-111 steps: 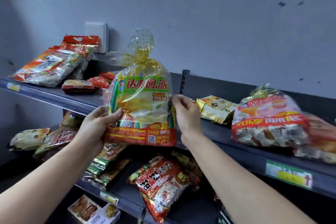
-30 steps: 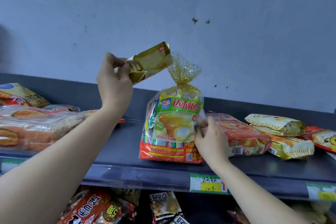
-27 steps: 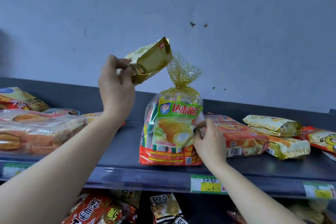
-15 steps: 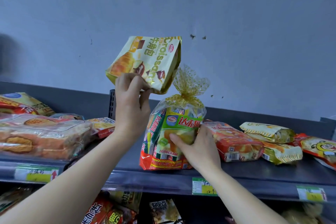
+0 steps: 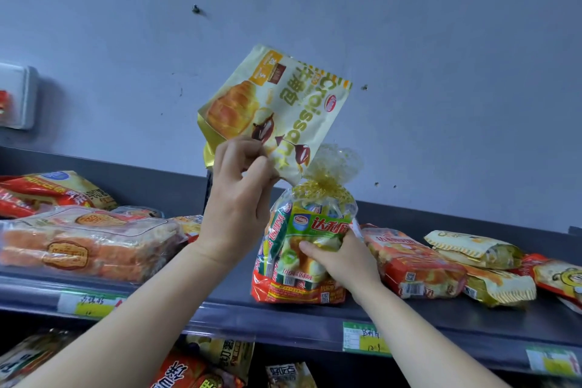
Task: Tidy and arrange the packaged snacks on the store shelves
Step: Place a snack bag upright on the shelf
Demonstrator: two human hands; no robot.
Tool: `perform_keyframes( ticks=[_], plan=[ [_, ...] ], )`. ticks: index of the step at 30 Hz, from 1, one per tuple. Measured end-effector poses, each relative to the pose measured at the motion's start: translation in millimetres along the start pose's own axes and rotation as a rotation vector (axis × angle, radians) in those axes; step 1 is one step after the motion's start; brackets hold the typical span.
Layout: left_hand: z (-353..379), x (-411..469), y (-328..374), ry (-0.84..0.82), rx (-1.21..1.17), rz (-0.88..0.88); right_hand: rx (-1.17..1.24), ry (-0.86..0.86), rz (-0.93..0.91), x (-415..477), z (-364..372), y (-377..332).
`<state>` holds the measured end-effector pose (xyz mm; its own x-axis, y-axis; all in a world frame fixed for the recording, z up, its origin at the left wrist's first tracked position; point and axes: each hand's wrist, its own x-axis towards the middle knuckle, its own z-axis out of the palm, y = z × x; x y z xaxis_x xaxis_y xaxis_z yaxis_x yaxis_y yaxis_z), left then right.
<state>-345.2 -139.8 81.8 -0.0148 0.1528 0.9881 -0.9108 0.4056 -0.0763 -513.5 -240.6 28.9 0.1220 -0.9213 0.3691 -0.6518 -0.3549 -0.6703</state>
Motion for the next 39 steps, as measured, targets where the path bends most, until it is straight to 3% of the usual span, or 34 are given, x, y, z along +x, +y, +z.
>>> perform_keyframes(
  ticks=[5, 8, 10, 12, 16, 20, 23, 27, 29, 31, 34, 39],
  plan=[
    [6, 11, 26, 0.005, -0.027, 0.078, 0.247, 0.085, -0.007, -13, -5, -6],
    [16, 3, 43, -0.061, -0.065, 0.021, 0.676, 0.26, -0.063, -32, -21, -19],
    [26, -5, 49, -0.121, -0.102, -0.007, 1.055, 0.18, -0.082, -45, -40, -30],
    [37, -14, 55, -0.158, -0.145, -0.013, 1.189, 0.1, -0.16, -52, -55, -33],
    [60, -26, 70, -0.204, -0.223, 0.052, 1.075, 0.176, -0.167, -53, -68, -26],
    [80, -37, 94, -0.357, -0.292, 0.217, 1.134, 0.278, -0.099, -51, -100, -2],
    [92, -40, 122, -0.401, -0.353, 0.213, 0.968, 0.408, -0.13, -50, -127, 22],
    [115, -26, 160, -0.333, -0.375, 0.021, 0.737, 0.594, -0.187, -43, -173, 66],
    [135, -20, 175, -0.345, -0.325, -0.167, 0.632, 0.653, -0.203, -37, -201, 94],
    [159, -16, 188, -0.435, -0.31, -0.368, 0.554, 0.644, -0.207, -32, -228, 121],
    [196, -17, 209, -0.636, -0.279, -0.497, 0.442, 0.602, -0.2, -25, -266, 162],
    [241, -35, 250, -0.695, -0.343, -0.657, 0.316, 0.512, -0.196, -12, -316, 221]
  ],
)
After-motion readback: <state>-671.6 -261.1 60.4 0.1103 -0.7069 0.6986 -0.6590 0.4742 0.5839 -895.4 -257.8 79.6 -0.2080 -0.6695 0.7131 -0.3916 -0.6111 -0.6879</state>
